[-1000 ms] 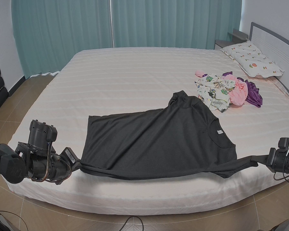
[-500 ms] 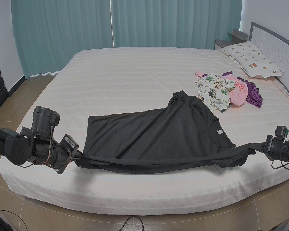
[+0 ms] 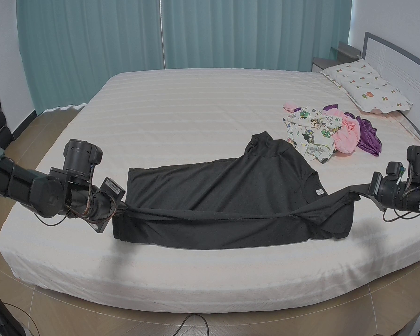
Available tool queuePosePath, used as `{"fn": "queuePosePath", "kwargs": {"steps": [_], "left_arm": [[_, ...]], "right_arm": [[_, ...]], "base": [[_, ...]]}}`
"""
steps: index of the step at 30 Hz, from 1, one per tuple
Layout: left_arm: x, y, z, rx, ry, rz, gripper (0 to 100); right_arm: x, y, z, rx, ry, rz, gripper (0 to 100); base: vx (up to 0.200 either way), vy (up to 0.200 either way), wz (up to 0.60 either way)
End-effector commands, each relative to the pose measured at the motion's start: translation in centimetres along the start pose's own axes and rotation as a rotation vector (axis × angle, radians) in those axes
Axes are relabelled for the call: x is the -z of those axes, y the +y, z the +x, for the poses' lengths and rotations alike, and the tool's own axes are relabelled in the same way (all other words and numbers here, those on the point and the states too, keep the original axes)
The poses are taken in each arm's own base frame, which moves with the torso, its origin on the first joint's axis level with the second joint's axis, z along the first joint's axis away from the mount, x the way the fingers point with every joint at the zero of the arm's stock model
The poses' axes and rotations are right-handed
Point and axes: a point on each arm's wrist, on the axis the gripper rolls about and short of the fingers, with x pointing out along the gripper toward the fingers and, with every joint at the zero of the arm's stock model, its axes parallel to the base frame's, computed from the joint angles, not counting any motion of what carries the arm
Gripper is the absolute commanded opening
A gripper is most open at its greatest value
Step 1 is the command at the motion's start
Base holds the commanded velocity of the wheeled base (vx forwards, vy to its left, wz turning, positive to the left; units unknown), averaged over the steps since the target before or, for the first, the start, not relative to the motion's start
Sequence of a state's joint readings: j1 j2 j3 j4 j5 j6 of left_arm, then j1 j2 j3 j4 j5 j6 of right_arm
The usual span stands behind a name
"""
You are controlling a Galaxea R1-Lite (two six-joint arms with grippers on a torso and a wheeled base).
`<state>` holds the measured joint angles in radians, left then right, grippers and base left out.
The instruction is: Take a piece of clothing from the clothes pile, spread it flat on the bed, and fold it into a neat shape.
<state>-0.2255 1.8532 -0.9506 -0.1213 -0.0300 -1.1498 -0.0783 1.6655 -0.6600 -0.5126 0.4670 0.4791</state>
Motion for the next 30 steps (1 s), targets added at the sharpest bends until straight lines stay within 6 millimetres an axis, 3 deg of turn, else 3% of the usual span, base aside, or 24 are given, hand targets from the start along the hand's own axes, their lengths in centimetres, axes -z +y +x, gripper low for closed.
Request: {"fn": "queuePosePath", "kwargs": {"steps": [1, 11, 18, 30], "left_arm": [[-0.8, -0.4, 2.8, -0.027, -0.006, -0.026, 0], [-2.0, -0.4, 3.3, -0.025, -0.03, -0.068, 0], [-1.9, -0.6, 1.5, -0.013, -0.023, -0.063, 0], [-1.3, 0.0, -1.9, -0.064, 0.036, -0.048, 0]], "right_arm": [[-0.5, -0.6, 3.3, 0.013, 0.032, 0.018, 0], [-2.0, -0.1, 5.3, 0.021, -0.019, 0.033, 0], [-2.5, 0.6, 3.3, 0.0, -0.075, 0.052, 0], [-1.1, 1.2, 0.6, -0.002, -0.077, 0.056, 0]], "base": [[0.0, 0.0, 0.0], [0.0, 0.0, 0.0], [0.0, 0.0, 0.0], [0.0, 0.0, 0.0]]}}
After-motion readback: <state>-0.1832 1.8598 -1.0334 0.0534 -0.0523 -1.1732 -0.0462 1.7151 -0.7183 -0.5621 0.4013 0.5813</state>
